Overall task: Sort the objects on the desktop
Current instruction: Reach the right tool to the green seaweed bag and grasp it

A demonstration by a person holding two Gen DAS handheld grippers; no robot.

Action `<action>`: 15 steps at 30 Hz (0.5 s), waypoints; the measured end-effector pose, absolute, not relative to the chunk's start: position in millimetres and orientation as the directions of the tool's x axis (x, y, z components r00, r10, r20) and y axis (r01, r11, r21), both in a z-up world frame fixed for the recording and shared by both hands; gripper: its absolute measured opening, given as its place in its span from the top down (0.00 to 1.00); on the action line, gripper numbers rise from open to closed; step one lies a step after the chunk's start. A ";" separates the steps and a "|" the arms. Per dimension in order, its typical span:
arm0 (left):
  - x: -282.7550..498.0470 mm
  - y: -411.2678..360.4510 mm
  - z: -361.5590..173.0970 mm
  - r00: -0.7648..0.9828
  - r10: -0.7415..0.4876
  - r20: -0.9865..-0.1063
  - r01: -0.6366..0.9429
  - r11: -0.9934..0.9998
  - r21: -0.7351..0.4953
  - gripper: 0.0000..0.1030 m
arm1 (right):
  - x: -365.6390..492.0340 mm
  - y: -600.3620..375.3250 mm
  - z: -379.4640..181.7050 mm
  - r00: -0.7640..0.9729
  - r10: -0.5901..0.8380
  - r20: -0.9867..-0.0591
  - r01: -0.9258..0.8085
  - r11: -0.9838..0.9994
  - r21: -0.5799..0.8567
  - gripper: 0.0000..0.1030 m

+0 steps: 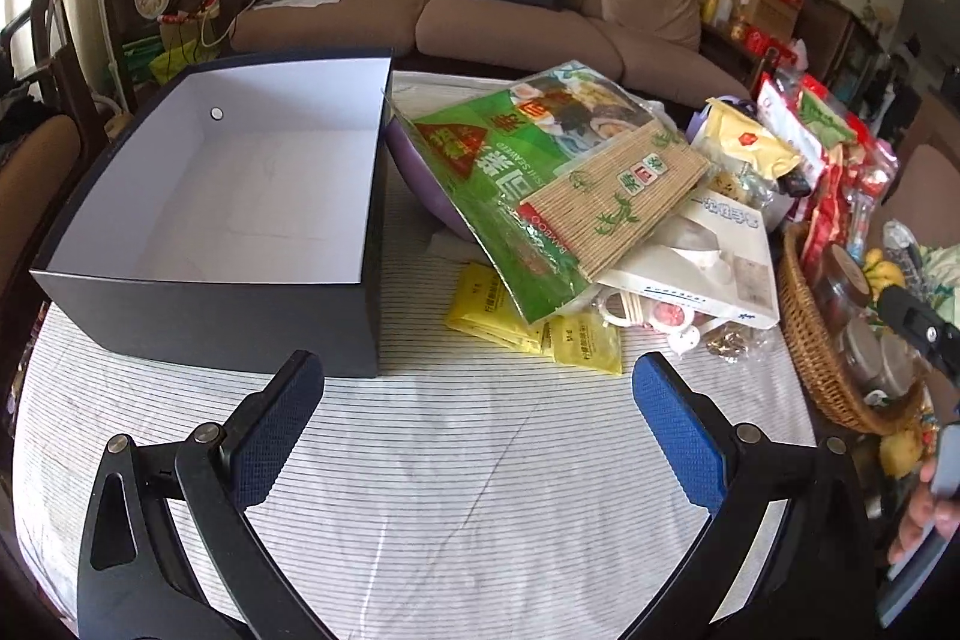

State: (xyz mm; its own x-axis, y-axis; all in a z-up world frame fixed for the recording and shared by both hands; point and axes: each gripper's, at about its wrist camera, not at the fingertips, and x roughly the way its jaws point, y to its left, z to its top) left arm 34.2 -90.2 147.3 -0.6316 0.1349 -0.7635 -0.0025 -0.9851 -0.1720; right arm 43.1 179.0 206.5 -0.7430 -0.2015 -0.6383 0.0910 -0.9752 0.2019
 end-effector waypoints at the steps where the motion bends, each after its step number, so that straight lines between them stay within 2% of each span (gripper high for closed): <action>1: 27.0 -87.2 140.4 -0.624 0.140 -0.769 0.010 -0.982 -0.186 0.00 | 42.5 178.5 200.8 -0.744 -0.198 -0.639 0.098 -0.977 0.189 0.00; 10: -23.9 -76.2 93.4 -0.590 0.217 -0.777 0.112 -0.932 -0.345 0.05 | 34.8 177.5 147.9 -0.735 -0.205 -0.646 0.130 -0.978 0.163 0.00; 13: -36.5 -74.7 81.7 -0.583 0.267 -0.768 0.120 -0.906 -0.406 0.07 | 28.1 177.1 141.5 -0.712 -0.246 -0.657 0.149 -0.968 0.200 0.00; 15: -45.1 -75.9 73.0 -0.573 0.314 -0.757 0.129 -0.878 -0.461 0.14 | 26.9 179.2 139.6 -0.706 -0.282 -0.650 0.156 -0.957 0.245 0.00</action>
State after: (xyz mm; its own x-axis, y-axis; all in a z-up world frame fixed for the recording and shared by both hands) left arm -45.1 -75.9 73.0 -0.5728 0.3140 -0.7572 0.1285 -0.8779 -0.4613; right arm 26.9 179.2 139.6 -0.7058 -0.2816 -0.6500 0.1558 -0.9568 0.2453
